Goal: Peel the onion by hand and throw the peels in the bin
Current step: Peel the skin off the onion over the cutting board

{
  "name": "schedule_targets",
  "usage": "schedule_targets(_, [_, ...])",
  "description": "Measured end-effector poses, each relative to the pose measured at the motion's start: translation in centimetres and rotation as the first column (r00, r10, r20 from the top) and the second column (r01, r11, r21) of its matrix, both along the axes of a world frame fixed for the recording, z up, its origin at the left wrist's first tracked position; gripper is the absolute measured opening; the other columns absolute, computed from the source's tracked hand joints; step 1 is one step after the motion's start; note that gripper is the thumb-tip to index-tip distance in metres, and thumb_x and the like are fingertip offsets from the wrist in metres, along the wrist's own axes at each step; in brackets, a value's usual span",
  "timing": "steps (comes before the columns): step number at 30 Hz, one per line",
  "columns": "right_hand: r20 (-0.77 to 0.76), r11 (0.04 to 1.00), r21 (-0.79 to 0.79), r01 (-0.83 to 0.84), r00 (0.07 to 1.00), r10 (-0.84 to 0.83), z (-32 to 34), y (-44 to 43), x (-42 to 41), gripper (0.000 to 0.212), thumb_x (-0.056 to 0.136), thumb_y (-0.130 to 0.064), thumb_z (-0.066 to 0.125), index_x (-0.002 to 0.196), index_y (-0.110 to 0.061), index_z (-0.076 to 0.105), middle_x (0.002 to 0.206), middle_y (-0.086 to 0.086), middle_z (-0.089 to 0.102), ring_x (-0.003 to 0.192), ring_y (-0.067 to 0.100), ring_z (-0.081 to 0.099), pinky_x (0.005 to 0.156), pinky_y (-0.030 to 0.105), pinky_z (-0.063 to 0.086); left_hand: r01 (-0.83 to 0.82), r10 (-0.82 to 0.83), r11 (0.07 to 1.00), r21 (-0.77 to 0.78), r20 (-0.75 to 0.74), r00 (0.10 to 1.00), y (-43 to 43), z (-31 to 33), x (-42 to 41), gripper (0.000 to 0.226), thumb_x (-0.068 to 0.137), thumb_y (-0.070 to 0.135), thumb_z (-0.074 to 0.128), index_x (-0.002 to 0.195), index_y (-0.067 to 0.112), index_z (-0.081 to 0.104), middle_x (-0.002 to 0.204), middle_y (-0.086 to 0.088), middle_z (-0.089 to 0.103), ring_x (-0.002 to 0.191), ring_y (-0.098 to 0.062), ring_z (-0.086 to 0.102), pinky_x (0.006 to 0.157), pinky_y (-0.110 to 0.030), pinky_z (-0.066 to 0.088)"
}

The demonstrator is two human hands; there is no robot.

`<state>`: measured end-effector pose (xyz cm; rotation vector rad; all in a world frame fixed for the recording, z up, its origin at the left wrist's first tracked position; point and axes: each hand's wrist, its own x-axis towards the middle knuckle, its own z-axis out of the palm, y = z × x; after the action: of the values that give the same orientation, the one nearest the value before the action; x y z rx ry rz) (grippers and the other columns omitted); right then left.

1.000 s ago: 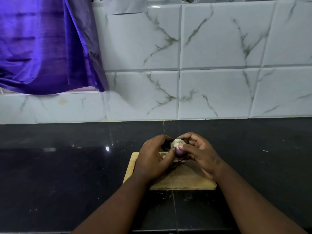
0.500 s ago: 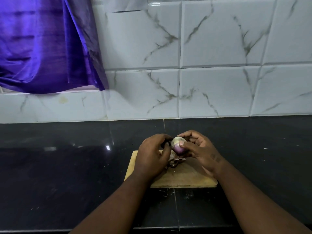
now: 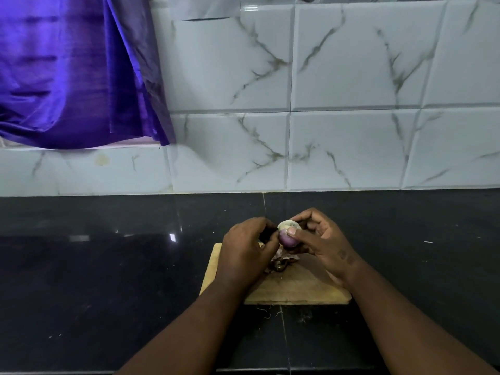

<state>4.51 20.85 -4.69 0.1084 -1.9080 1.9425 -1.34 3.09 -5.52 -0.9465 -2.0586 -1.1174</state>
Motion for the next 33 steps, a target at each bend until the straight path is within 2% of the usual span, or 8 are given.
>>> schedule_targets(4, [-0.003, 1.000, -0.005, -0.031, 1.000, 0.031, -0.02, -0.06, 0.20, 0.016, 0.089, -0.005, 0.074, 0.103, -0.006, 0.067, 0.111, 0.029, 0.069, 0.091, 0.030, 0.070, 0.069, 0.038, 0.061, -0.035, 0.035, 0.998, -0.043, 0.002, 0.999, 0.18, -0.07, 0.01, 0.008, 0.090, 0.030, 0.072, 0.092, 0.022, 0.070, 0.087, 0.010, 0.071, 0.078, -0.011, 0.062, 0.073, -0.038, 0.054])
schedule_targets(8, [-0.028, 0.993, -0.086, -0.083, 0.996, 0.080, 0.42, -0.08, 0.54, 0.018, 0.089, -0.003, 0.073, 0.106, -0.004, 0.067, 0.110, 0.027, 0.070, 0.087, 0.028, 0.071, 0.065, 0.034, 0.061, -0.064, 0.065, 0.997, -0.047, 0.032, 0.997, 0.25, 0.05, -0.24, 0.005, 0.092, 0.023, 0.071, 0.091, 0.023, 0.066, 0.085, 0.010, 0.067, 0.076, -0.010, 0.060, 0.069, -0.032, 0.049])
schedule_targets(13, [-0.056, 0.969, -0.209, -0.130, 0.991, 0.121, 0.73, 0.35, 0.80, 0.022, 0.082, -0.009, 0.069, 0.103, -0.011, 0.072, 0.101, 0.015, 0.073, 0.080, 0.023, 0.070, 0.062, 0.029, 0.060, -0.062, 0.075, 0.986, -0.156, 0.076, 0.994, 0.11, -0.07, -0.20, 0.009, 0.090, 0.024, 0.062, 0.081, 0.025, 0.059, 0.075, 0.012, 0.058, 0.070, -0.009, 0.053, 0.063, -0.028, 0.032])
schedule_targets(16, [-0.033, 0.975, -0.191, -0.118, 0.993, 0.114, 0.50, 0.29, 0.61, 0.018, 0.091, -0.001, 0.066, 0.106, -0.009, 0.072, 0.100, 0.015, 0.075, 0.082, 0.024, 0.071, 0.061, 0.028, 0.060, -0.003, 0.012, 0.990, -0.143, 0.060, 0.998, 0.08, -0.11, -0.26, 0.016, 0.092, 0.028, 0.052, 0.087, 0.022, 0.066, 0.080, 0.008, 0.064, 0.075, -0.013, 0.057, 0.067, -0.033, 0.037])
schedule_targets(19, [0.007, 0.985, -0.138, -0.099, 0.995, 0.101, 0.27, 0.20, 0.37, 0.021, 0.094, 0.001, 0.061, 0.107, -0.011, 0.074, 0.104, 0.018, 0.076, 0.089, 0.026, 0.071, 0.068, 0.030, 0.060, 0.062, -0.059, 0.995, -0.083, 0.034, 0.998, -0.17, -0.01, -0.06, 0.020, 0.098, 0.034, 0.051, 0.095, 0.023, 0.067, 0.083, 0.011, 0.063, 0.076, -0.010, 0.057, 0.069, -0.033, 0.043])
schedule_targets(25, [0.012, 0.996, -0.050, -0.080, 0.997, 0.081, 0.00, 0.26, 0.34, 0.024, 0.091, -0.002, 0.069, 0.113, -0.010, 0.076, 0.109, 0.016, 0.077, 0.094, 0.026, 0.073, 0.080, 0.037, 0.059, 0.037, -0.038, 0.997, -0.066, -0.004, 0.999, -0.15, 0.01, -0.03, 0.030, 0.095, 0.045, 0.058, 0.113, 0.024, 0.069, 0.097, 0.012, 0.067, 0.084, -0.009, 0.062, 0.078, -0.038, 0.054])
schedule_targets(28, [0.012, 0.997, -0.034, -0.072, 0.997, 0.072, -0.02, 0.29, 0.34, 0.024, 0.090, -0.005, 0.071, 0.113, -0.011, 0.077, 0.107, 0.016, 0.077, 0.092, 0.024, 0.073, 0.082, 0.037, 0.058, 0.055, -0.055, 0.996, -0.070, -0.005, 0.998, -0.29, 0.07, 0.06, 0.032, 0.093, 0.047, 0.058, 0.108, 0.022, 0.072, 0.094, 0.010, 0.069, 0.084, -0.011, 0.064, 0.078, -0.042, 0.055])
schedule_targets(33, [0.010, 0.997, -0.004, -0.071, 0.997, 0.071, -0.12, 0.47, 0.22, 0.021, 0.087, -0.010, 0.075, 0.108, -0.011, 0.079, 0.109, 0.020, 0.077, 0.099, 0.031, 0.071, 0.093, 0.049, 0.055, 0.062, -0.062, 0.997, -0.055, -0.012, 0.998, -0.29, 0.13, 0.09, 0.027, 0.093, 0.044, 0.059, 0.099, 0.022, 0.073, 0.089, 0.011, 0.069, 0.081, -0.009, 0.063, 0.074, -0.038, 0.054])
